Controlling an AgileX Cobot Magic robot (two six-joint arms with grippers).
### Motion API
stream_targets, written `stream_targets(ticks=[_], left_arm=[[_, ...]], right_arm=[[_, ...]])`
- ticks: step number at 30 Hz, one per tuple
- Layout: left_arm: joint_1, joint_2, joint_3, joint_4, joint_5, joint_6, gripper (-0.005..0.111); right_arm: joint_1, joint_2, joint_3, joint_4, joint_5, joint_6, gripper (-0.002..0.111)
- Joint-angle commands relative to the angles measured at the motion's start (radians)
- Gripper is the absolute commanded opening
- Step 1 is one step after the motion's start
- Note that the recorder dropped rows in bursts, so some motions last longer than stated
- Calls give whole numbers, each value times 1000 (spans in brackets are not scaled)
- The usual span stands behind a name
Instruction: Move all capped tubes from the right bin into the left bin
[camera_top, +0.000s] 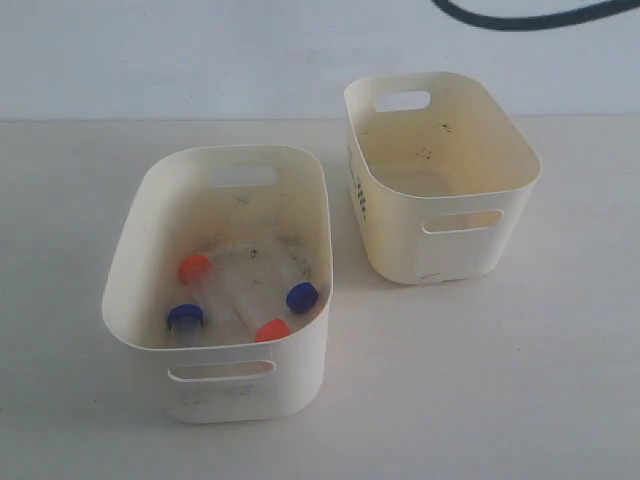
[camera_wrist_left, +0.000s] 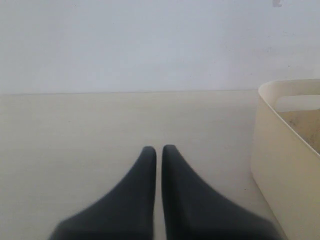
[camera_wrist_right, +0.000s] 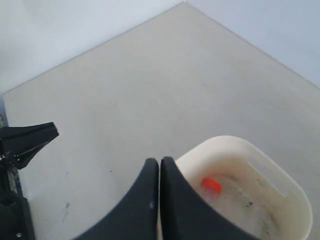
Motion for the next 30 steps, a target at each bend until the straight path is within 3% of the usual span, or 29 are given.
stream_targets(ticks=[1,14,22,30], left_arm=[[0,0,-4,-6,-4,-10,4],[0,0,-4,-6,-4,-10,4],[0,0,-4,-6,-4,-10,4],[0,0,-4,-6,-4,-10,4]], right_arm=[[-10,-73,124,-75,-114,-8,0],[-142,-216,771,20,-687,19,0],[-142,-357,1044,20,-822,15,0],[-142,-593,1199,20,-937,-14,0]])
